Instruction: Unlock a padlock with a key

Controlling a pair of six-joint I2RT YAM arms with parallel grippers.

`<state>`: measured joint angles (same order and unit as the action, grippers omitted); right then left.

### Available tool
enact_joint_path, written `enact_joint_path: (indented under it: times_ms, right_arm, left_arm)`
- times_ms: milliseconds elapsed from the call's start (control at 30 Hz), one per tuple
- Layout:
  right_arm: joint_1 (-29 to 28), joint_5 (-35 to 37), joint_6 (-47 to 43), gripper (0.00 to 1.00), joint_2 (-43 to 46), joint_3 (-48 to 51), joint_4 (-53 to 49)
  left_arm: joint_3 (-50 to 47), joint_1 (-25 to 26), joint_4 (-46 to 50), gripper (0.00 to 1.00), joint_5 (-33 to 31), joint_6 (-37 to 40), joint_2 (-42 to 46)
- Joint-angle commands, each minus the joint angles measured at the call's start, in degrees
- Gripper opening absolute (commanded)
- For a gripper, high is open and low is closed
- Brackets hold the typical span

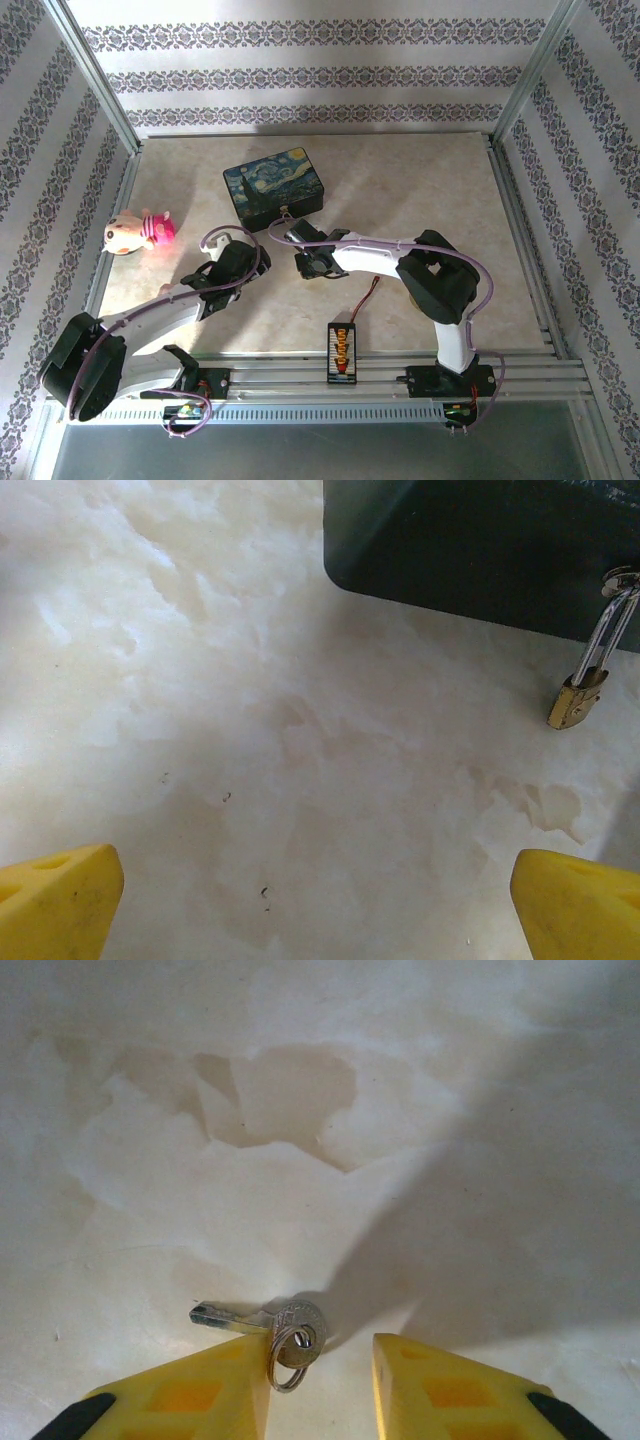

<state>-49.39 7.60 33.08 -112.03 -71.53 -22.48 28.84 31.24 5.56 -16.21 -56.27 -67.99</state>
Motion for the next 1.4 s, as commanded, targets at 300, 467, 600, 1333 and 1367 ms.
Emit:
enact_joint_path:
  times_ms: [300,467,600,1333,1367]
  right_arm:
    - [-0.5,-0.3,-0.2,0.01,-0.4,-0.7,-0.2]
    - [-0.3,-0.5,-0.5,0.0,2.9,2.1,2.1]
    - [0.6,-2.6,-0.3,0.0,5.3,4.0,4.0]
    - [4.6,-10.5,4.7,0.0,15.7,12.4,12.9]
    - [4.6,-10.4,4.7,0.0,15.9,12.5,13.0]
  left_arm:
    - [-0.8,-1.1,-5.1,1.0,4.1,-0.3,-1.4]
    - [-1.1,-1.4,-6.7,0.97,5.9,0.4,-1.5]
    - [-0.8,-1.5,-9.3,0.87,8.8,2.5,-2.1]
    - [3.1,-1.6,-32.6,0.5,36.0,6.6,-16.8]
    - [3.1,-1.6,-33.3,0.5,36.3,6.4,-17.1]
